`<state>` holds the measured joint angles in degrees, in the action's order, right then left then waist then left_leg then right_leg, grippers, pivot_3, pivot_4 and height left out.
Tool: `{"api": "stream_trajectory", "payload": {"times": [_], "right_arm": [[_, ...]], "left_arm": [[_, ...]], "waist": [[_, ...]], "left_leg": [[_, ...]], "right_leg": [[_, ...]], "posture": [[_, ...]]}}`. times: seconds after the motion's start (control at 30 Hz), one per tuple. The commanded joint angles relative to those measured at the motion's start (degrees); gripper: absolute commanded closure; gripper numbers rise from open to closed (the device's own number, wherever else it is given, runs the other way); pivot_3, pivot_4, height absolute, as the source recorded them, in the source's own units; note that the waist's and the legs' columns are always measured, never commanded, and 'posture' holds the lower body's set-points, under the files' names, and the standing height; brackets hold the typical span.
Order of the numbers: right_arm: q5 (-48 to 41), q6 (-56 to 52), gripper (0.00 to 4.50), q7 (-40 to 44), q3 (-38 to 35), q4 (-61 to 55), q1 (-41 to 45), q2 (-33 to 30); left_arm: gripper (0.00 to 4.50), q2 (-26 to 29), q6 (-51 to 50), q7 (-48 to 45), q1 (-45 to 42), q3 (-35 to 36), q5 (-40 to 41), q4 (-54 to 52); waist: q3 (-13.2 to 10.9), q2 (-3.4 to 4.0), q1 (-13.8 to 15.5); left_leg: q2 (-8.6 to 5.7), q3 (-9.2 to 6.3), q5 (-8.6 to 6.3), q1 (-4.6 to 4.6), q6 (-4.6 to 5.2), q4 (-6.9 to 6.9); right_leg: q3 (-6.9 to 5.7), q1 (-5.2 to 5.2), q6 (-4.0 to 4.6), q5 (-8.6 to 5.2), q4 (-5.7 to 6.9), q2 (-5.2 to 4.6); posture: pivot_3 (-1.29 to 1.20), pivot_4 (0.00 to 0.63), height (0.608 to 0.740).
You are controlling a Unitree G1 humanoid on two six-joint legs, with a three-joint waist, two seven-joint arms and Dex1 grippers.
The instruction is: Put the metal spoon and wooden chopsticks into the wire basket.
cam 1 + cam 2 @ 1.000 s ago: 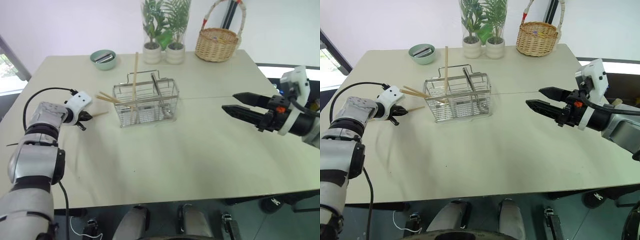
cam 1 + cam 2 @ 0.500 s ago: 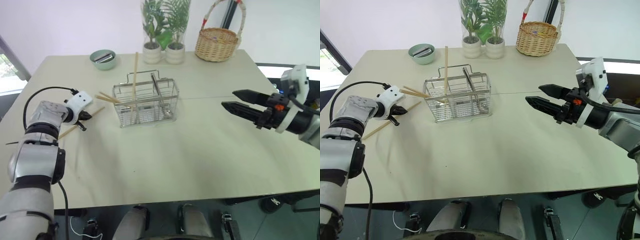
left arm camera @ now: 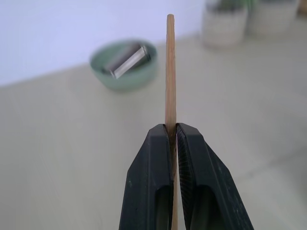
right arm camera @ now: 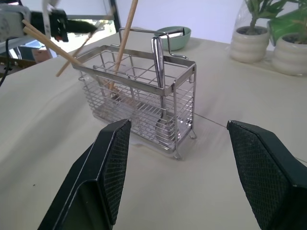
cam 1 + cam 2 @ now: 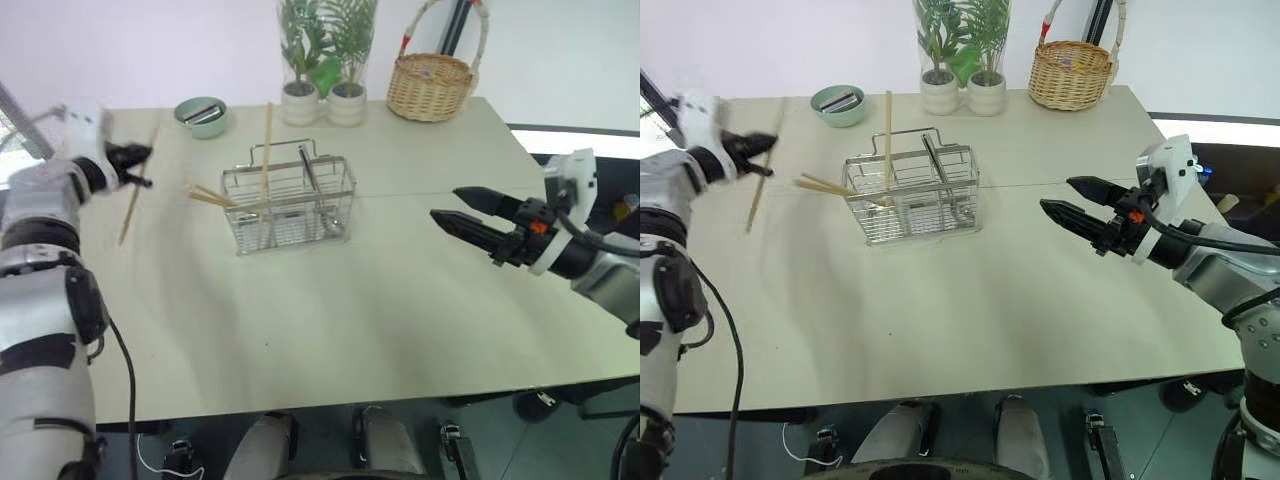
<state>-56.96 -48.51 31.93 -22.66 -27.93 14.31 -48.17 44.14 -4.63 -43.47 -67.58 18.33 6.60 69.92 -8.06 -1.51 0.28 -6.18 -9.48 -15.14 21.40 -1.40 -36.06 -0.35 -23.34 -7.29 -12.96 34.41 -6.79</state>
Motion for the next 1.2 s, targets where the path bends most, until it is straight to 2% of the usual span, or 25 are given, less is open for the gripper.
{"api": "stream_trajectory", "payload": {"times": [0.03, 0.1, 0.2, 0.33, 0.47, 0.63, 0.83, 0.93, 1.03, 1.07, 1.1, 1.13, 1.17, 1.2], "right_arm": [[0.69, 2.19, 1.2, 0.4, -0.55, -1.59, 0.11, 0.68], [1.1, 2.71, 1.2, 0.44, 0.17, -1.34, 0.27, 1.31], [1.67, 3.36, 1.2, 0.56, 1.53, -1.06, 0.99, 2.37], [2.68, 4.2, 1.2, 0.65, 3.12, -0.23, 2.19, 3.5], [3.43, 4.88, 1.2, 0.6, 3.55, 0.07, 2.23, 4.47], [3.4, 4.9, 1.2, -0.47, 2.63, -0.92, 1.07, 5.67], [2.87, 4.51, 1.2, -1.45, 1.31, -1.31, 0.63, 5.35], [2.45, 4.21, 1.2, -1.8, 0.45, -1.42, 0.29, 5.07], [1.99, 3.99, 1.2, -1.5, -0.39, -1.58, -0.25, 4.51], [1.92, 3.95, 1.2, -1.39, -0.52, -1.53, -0.3, 4.33], [1.88, 3.93, 1.2, -1.34, -0.54, -1.45, -0.26, 4.21], [1.87, 3.89, 1.2, -1.21, -0.59, -1.25, -0.14, 4.04], [1.88, 3.89, 1.2, -1.04, -0.62, -0.95, 0.03, 3.84], [1.92, 3.92, 1.2, -0.89, -0.61, -0.7, 0.18, 3.67]], "left_arm": [[4.48, -0.32, -5.56, 2.13, -1.45, 9.42, 12.02, -12.62], [4.48, -4.07, -13.52, 5.92, 0.52, 13.25, 19.57, -26.52], [4.48, -11.53, -23.03, 12.93, 4.99, 13.85, 27.56, -47.35], [4.48, -18.63, -28.4, 17.91, 8.04, 10.02, 31.75, -61.54], [4.48, -22.11, -29.66, 18.66, 10.21, 5.62, 31.97, -65.35], [4.48, -24.51, -26.51, 16.93, 13.72, 0.5, 29.53, -64.46], [4.48, -26.65, -23.15, 15.81, 17.7, -1.89, 28.21, -63.91], [3.38, -27.68, -21.74, 15.32, 18.99, -2.15, 28.4, -63.94], [1.94, -28.43, -20.74, 15.96, 18.96, -1.79, 28.56, -64.38], [1.23, -28.51, -20.48, 16.18, 18.86, -1.65, 28.49, -64.39], [0.9, -28.51, -20.31, 16.3, 18.77, -1.59, 28.43, -64.3], [0.39, -28.49, -20.06, 16.57, 18.63, -1.32, 28.53, -64.32], [0.03, -28.37, -19.82, 16.66, 18.56, -1.2, 28.6, -64.6], [0.03, -28.2, -19.38, 16.74, 18.58, -1.2, 28.51, -65.02]], "waist": [[0.0, -0.05, 0.0], [0.01, -0.07, 0.06], [0.04, -0.06, 0.43], [0.04, -0.06, 0.46], [0.05, -0.04, 0.23], [0.09, 0.07, 0.34], [0.08, 0.07, 0.53], [0.08, 0.07, 0.52], [0.08, 0.06, 0.52], [0.08, 0.06, 0.52], [0.08, 0.07, 0.51], [0.08, 0.07, 0.51], [0.08, 0.07, 0.51], [0.08, 0.07, 0.52]], "left_leg": [[0.01, -0.02, 0.0, 0.01, 0.0, -0.02], [0.01, -0.03, 0.0, 0.01, 0.0, -0.05], [-0.03, -0.06, 0.0, -0.01, -0.01, -0.11], [-0.08, -0.06, 0.01, -0.03, -0.03, -0.17], [-0.03, -0.03, 0.05, -0.04, -0.09, -0.13], [-0.01, 0.04, 0.05, -0.08, -0.09, -0.08], [-0.03, 0.03, 0.05, -0.03, -0.09, -0.12], [-0.03, 0.03, 0.05, -0.03, -0.09, -0.12], [-0.03, 0.03, 0.05, -0.03, -0.09, -0.11], [-0.02, 0.03, 0.05, -0.02, -0.09, -0.12], [-0.02, 0.03, 0.05, -0.03, -0.08, -0.11], [-0.02, 0.04, 0.05, -0.03, -0.08, -0.11], [-0.02, 0.04, 0.05, -0.03, -0.08, -0.11], [-0.03, 0.03, 0.05, -0.03, -0.08, -0.11]], "right_leg": [[0.0, 0.0, 0.0, 0.0, 0.0, 0.02], [0.0, 0.01, 0.0, 0.0, 0.02, 0.01], [0.04, 0.13, -0.01, 0.02, -0.02, -0.03], [0.08, 0.17, -0.08, 0.08, -0.05, -0.02], [0.08, 0.14, -0.04, 0.11, -0.04, 0.05], [0.09, 0.13, -0.04, 0.11, -0.06, 0.05], [0.1, 0.14, -0.02, 0.12, -0.1, 0.03], [0.1, 0.15, -0.02, 0.12, -0.13, 0.03], [0.1, 0.15, -0.02, 0.12, -0.14, 0.03], [0.1, 0.15, -0.02, 0.12, -0.14, 0.03], [0.1, 0.15, -0.02, 0.12, -0.15, 0.03], [0.1, 0.15, -0.02, 0.12, -0.14, 0.03], [0.09, 0.15, -0.02, 0.12, -0.14, 0.03], [0.09, 0.15, -0.02, 0.12, -0.15, 0.03]], "posture": [[0.0, 0.15, 0.704], [0.0, 0.15, 0.704], [0.0, 0.15, 0.704], [0.0, 0.15, 0.704], [0.0, 0.15, 0.704], [0.0, 0.15, 0.704], [0.0, 0.15, 0.704], [0.0, 0.15, 0.704], [0.0, 0.15, 0.704], [0.0, 0.15, 0.704], [0.0, 0.15, 0.704], [0.0, 0.15, 0.704], [0.0, 0.15, 0.704], [0.0, 0.15, 0.704]]}}
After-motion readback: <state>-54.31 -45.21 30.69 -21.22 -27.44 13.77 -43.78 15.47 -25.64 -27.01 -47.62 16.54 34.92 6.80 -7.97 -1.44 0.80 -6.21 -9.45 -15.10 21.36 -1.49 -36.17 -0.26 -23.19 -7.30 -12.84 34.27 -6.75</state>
